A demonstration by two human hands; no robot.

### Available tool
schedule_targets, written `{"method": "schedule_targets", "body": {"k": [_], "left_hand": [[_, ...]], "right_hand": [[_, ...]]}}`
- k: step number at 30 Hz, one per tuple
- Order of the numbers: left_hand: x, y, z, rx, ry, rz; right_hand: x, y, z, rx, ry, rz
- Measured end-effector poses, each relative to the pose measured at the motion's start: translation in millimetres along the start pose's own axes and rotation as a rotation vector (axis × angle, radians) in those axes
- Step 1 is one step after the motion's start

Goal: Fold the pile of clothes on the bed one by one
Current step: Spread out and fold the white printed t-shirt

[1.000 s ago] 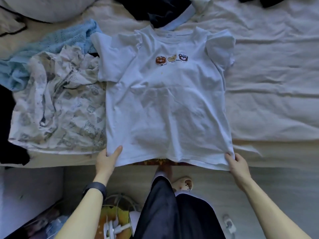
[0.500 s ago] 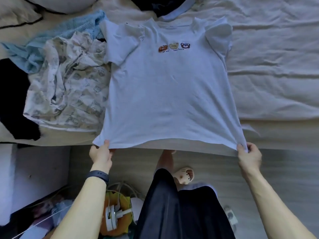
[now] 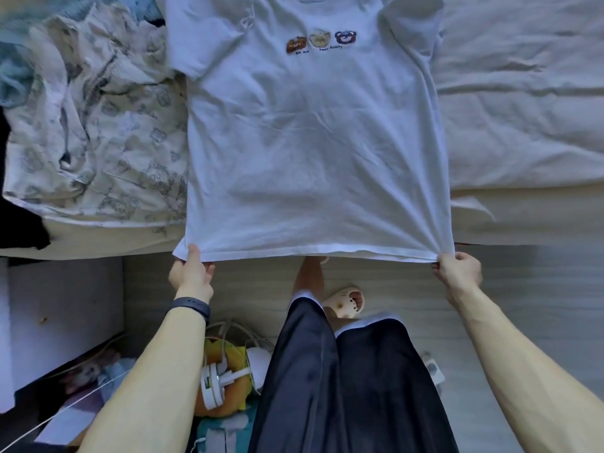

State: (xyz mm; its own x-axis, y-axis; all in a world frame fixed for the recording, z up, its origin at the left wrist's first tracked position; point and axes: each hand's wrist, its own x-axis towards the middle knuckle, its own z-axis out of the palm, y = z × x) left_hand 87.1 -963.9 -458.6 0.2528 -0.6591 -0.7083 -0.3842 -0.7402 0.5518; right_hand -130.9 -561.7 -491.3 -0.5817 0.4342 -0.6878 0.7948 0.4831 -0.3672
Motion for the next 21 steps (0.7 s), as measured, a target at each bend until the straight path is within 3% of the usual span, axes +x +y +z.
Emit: {"method": "schedule_targets", "body": {"k": [6, 9, 13, 15, 21], "left_hand": [[4, 9, -11, 0.007, -0.02, 0.037], [10, 10, -11, 0.075, 0.014, 0.059], [9, 4, 2, 0.467, 0.123, 0.13], [-14, 3, 24, 0.669, 0.103, 0.19], [-94, 15, 141, 1.198, -0.446, 0.763]], "right_hand": [[-24, -20, -13, 0.017, 0.118, -0.192], [-25, -13, -16, -0.111, 0.041, -0.238], [-20, -2, -14, -0.325, -0.073, -0.104], [-26, -11, -9, -0.383, -0.098, -0.111], [-41, -90, 25, -0.429, -0.059, -0.575]]}}
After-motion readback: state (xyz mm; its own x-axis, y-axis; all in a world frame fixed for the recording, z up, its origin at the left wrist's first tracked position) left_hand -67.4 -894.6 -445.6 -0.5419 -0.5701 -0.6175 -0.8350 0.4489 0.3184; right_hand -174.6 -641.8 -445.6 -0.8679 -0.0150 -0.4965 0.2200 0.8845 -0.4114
